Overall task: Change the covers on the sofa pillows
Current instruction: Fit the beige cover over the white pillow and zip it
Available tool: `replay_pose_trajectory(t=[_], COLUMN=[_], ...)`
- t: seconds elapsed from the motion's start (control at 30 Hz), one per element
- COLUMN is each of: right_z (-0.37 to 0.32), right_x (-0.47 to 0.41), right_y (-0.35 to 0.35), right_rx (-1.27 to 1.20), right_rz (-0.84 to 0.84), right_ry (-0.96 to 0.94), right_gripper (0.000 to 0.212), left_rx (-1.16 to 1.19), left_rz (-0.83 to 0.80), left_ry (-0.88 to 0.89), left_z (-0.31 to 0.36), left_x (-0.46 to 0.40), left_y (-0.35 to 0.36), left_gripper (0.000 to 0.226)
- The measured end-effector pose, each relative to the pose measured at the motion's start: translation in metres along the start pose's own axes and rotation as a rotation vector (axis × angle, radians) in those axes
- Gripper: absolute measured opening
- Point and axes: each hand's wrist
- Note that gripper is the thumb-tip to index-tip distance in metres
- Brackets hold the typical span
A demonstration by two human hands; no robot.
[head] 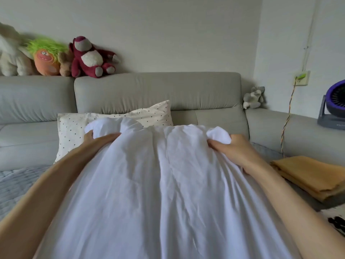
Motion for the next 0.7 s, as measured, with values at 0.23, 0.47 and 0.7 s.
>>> replay_pose_trajectory(t=[0.23, 0.47, 0.7], right_z=[0.029, 0.039, 0.013], right_x=[0.019, 0.011, -0.026], right_y=[0.045, 0.068, 0.150], right_rx=[0.042, 0.254, 0.559], right_rz=[-0.126, -0.456, -0.011], right_ry=[-0.010, -0.044, -0.251], right_gripper=[0.029, 0.023, 0.066], left_rx=[0.032, 0.009, -0.105], left_rz=[-0.020, -0.043, -0.189], left_ry=[-0.165, -0.103, -0.102], left_z=[-0.023, -0.035, -0.080], left_x=[0.080, 0.089, 0.100], left_y=[-0.004, -0.029, -0.055], left_gripper=[0.093, 0.103, 0.095])
Point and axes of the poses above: each hand's wrist, its own x-axis away from the middle knuckle, its own y-axis out of the palm, z = x × y, and after that the axes turned 10 degrees about y, right-handed
